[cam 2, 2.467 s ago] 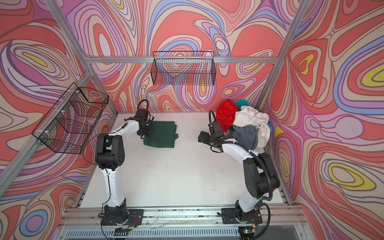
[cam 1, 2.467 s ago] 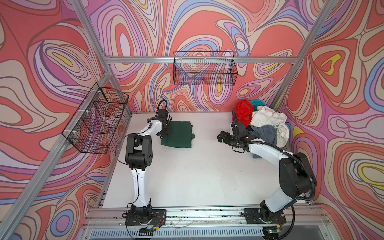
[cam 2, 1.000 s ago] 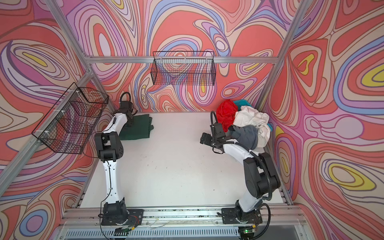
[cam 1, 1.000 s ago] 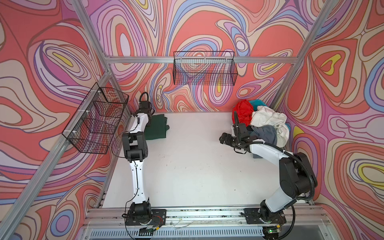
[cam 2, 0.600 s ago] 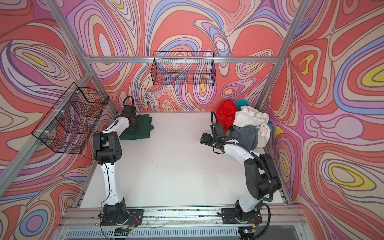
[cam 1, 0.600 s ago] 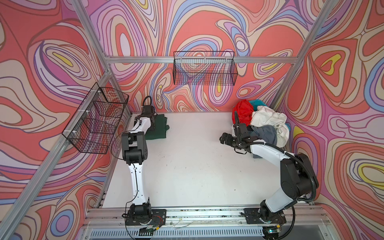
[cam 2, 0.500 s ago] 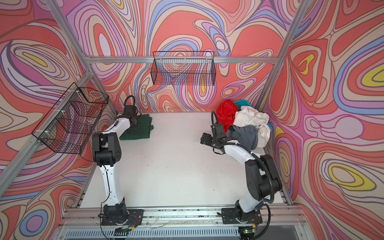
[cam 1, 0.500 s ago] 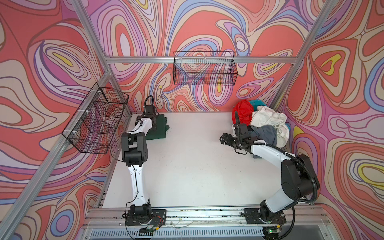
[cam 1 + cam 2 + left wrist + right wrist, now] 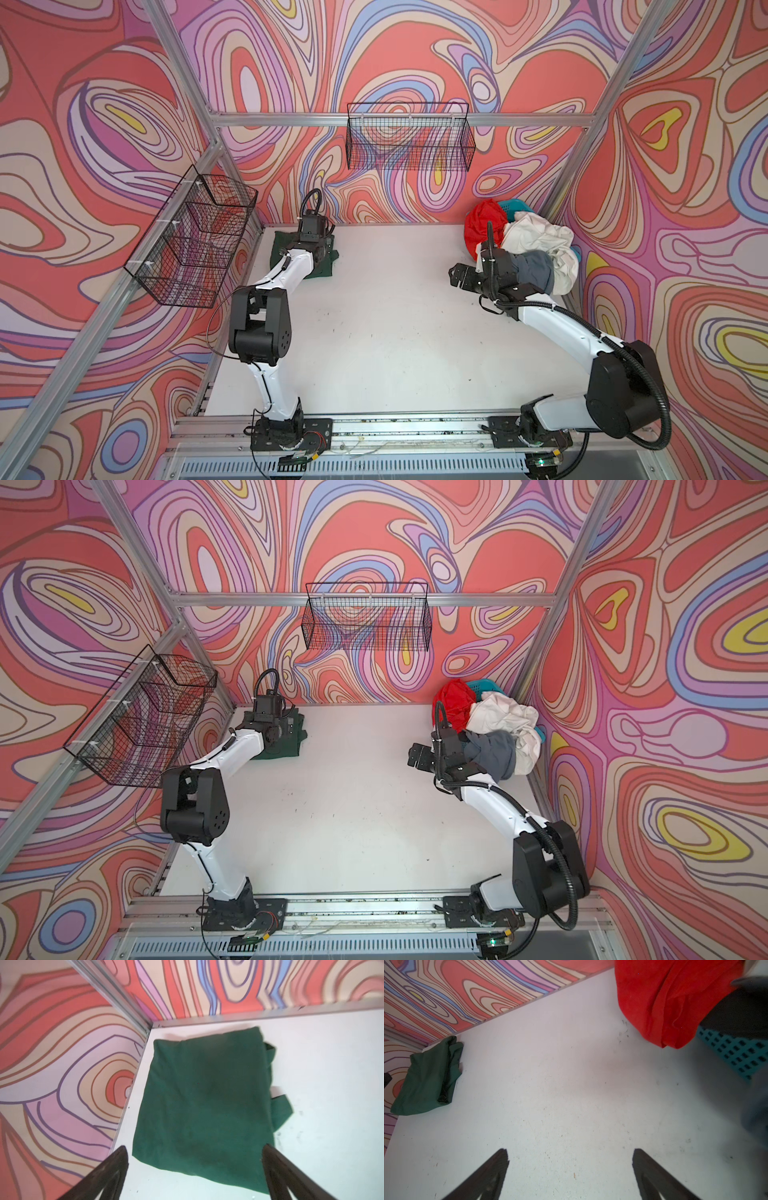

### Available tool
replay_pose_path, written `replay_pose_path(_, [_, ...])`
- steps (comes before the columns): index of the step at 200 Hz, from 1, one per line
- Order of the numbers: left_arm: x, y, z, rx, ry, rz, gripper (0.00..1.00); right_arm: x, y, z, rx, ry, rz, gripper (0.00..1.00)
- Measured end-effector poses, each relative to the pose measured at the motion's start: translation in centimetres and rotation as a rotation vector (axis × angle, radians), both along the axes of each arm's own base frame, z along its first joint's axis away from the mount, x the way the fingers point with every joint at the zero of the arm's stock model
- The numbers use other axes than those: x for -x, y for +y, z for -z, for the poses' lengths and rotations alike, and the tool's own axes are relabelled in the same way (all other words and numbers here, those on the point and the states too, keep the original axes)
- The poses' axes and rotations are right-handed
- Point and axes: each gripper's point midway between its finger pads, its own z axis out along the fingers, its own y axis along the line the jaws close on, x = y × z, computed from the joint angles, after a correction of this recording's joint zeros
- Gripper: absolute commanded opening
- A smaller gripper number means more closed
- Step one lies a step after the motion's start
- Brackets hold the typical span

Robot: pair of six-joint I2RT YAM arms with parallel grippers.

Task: Fold and stack the t-shirts

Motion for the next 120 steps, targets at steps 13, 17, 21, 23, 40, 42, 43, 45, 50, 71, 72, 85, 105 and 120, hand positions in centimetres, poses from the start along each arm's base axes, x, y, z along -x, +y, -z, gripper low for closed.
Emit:
replay_pose_path(13, [1.8,-1.3,-1.2,0.031,-0.08,0.034,1.0,0.4,-1.3,-1.5,0.027,-0.075,0.042,0.98])
replay_pose_path(17, [2.5,-1.8,-1.6,0.043,-0.109,0.051,1.0,0.6,-1.7,-2.0,0.037,-0.099,0.058,0.98])
replay_pose_path(21, [3.1,-2.2,-1.9,0.053,-0.136,0.065,1.0,0.7,-2.2,-2.5,0.048,-0.126,0.075,0.98])
replay_pose_path(23, [3.3,-2.4,-2.0,0.058,-0.148,0.073,1.0,0.8,-2.4,-2.6,0.053,-0.136,0.081,0.98])
replay_pose_path(40, [6.3,-3.5,-2.1,0.102,-0.258,0.127,1.0,1.7,-4.5,-3.9,0.113,-0.244,0.15,0.98])
replay_pose_path(42, [6.6,-3.5,-2.0,0.107,-0.267,0.132,1.0,1.7,-4.6,-4.0,0.118,-0.252,0.157,0.98])
replay_pose_path(43, [6.9,-3.6,-1.9,0.109,-0.274,0.134,1.0,1.8,-4.8,-4.0,0.124,-0.26,0.163,0.98])
replay_pose_path(45, [7.1,-3.6,-1.8,0.111,-0.279,0.135,1.0,1.9,-5.1,-4.0,0.131,-0.269,0.172,0.98])
replay_pose_path(50, [8.1,-3.5,-1.3,0.121,-0.299,0.141,1.0,2.2,-5.6,-3.9,0.151,-0.288,0.19,0.98])
replay_pose_path(71, [11.4,-2.9,2.0,0.129,-0.298,0.141,1.0,3.0,-7.4,-1.8,0.248,-0.326,0.24,0.98])
replay_pose_path(72, [11.5,-2.9,2.1,0.129,-0.297,0.141,1.0,3.0,-7.5,-1.7,0.251,-0.325,0.241,0.98])
replay_pose_path(85, [13.0,-2.5,4.2,0.122,-0.274,0.137,1.0,3.4,-8.6,0.0,0.319,-0.315,0.274,0.98])
replay_pose_path(105, [14.3,-2.4,5.9,0.116,-0.245,0.143,1.0,3.3,-10.1,1.9,0.406,-0.307,0.33,0.98])
replay_pose_path(120, [14.3,-2.5,5.4,0.113,-0.264,0.153,1.0,3.0,-10.9,3.2,0.443,-0.305,0.359,0.98])
